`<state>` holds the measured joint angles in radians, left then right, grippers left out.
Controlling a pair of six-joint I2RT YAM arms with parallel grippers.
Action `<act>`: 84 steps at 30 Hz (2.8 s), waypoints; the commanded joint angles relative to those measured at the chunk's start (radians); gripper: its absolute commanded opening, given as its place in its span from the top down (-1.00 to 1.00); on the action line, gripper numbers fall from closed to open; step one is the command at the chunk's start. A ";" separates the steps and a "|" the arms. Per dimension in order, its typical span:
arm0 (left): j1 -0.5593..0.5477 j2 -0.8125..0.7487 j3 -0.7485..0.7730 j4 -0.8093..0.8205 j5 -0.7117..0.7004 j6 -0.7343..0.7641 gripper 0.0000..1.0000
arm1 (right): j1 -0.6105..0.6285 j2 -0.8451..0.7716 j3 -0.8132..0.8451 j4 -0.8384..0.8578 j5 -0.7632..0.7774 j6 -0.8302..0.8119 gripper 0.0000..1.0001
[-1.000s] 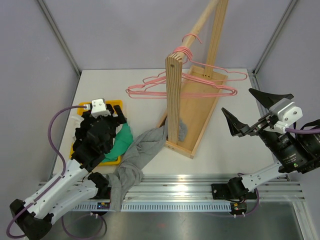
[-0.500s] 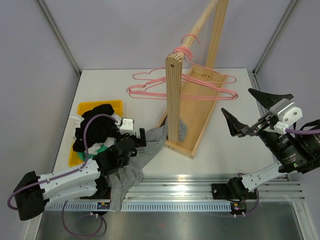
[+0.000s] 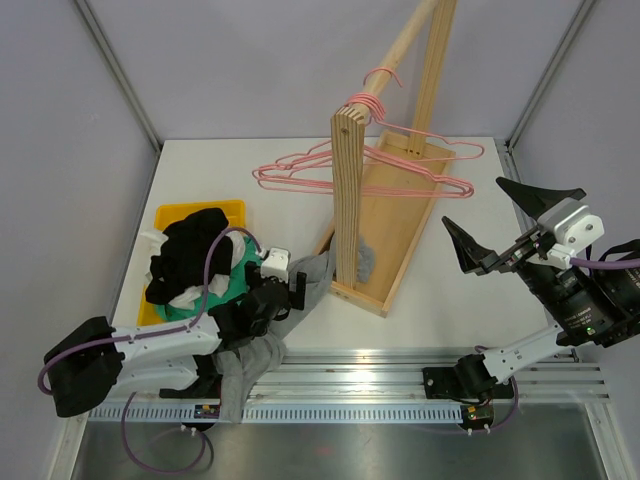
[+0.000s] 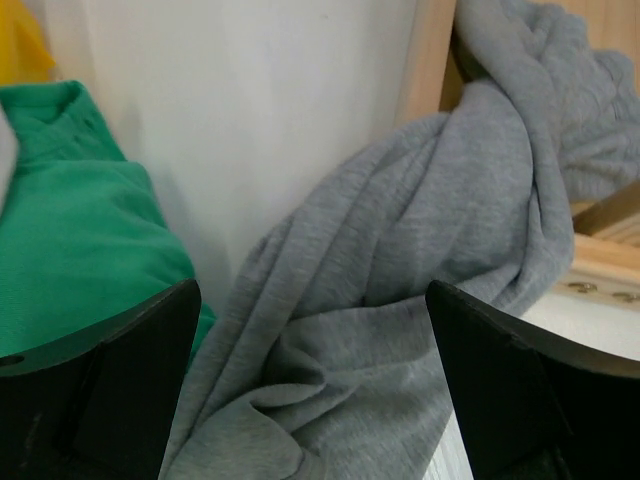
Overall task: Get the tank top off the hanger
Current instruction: Place the tank top into the basket
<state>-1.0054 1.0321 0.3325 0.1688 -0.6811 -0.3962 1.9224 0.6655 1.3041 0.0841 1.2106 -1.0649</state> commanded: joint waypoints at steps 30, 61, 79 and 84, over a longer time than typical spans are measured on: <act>-0.085 0.047 0.152 -0.263 -0.008 -0.087 1.00 | 0.007 -0.017 -0.011 0.028 -0.010 -0.007 -0.99; -0.119 -0.416 0.959 -0.566 -0.397 0.604 1.00 | 0.007 -0.037 -0.032 0.059 -0.036 -0.021 -0.99; -0.113 -0.078 1.479 -0.442 -0.174 1.067 1.00 | 0.007 -0.040 -0.035 0.054 -0.049 -0.007 -0.99; 0.184 -0.017 1.494 -0.603 0.096 0.848 1.00 | 0.007 -0.041 -0.034 0.051 -0.046 -0.006 -0.99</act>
<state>-0.9779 0.9653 1.8008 -0.3504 -0.8101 0.5491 1.9224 0.6319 1.2667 0.1104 1.1839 -1.0695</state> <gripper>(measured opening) 0.025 0.993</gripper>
